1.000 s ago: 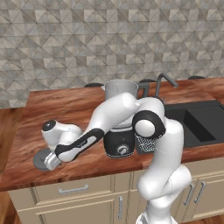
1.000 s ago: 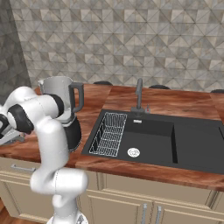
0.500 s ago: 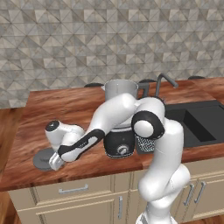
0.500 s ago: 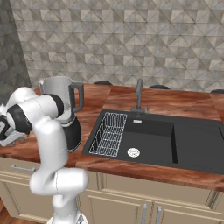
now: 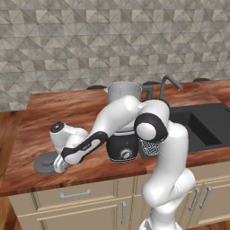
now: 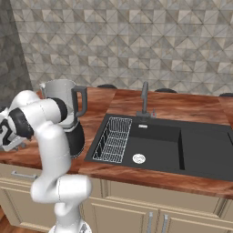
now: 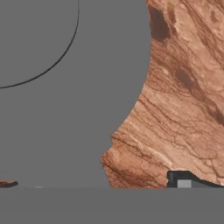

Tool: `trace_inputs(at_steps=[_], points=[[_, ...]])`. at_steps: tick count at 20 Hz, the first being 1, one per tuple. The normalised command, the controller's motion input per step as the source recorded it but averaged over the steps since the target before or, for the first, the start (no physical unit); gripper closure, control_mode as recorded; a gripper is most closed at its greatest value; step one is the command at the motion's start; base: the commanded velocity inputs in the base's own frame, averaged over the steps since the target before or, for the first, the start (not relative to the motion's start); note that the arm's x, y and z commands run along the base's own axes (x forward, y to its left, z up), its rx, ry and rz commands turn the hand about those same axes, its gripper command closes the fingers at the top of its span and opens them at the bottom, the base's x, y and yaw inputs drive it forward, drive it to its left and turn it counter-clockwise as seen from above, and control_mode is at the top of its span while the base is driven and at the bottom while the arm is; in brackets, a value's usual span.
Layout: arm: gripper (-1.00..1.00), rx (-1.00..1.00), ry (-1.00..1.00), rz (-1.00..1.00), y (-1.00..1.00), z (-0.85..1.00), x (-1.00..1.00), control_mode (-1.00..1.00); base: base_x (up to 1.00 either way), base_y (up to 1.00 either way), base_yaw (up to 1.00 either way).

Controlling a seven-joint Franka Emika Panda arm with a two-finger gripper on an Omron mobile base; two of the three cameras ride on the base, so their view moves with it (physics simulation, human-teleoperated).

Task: Open the blender lid, put the pear in the blender, close the lid, and start the blender.

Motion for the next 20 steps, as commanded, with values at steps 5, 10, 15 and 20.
trace_inputs(at_steps=[5,10,15,20], points=[[1.00,0.00,0.08,0.06,0.02,-0.40,0.03,-1.00,0.00,0.00,0.00],[1.00,0.00,0.05,0.08,0.00,-0.48,0.00,-1.00,0.00,0.00,0.00],[1.00,0.00,0.05,-0.01,0.07,-0.11,-0.15,-1.00,0.00,0.00,0.00],[1.00,0.00,0.00,-0.06,0.03,0.21,-0.08,-1.00,0.00,0.00,0.00]])
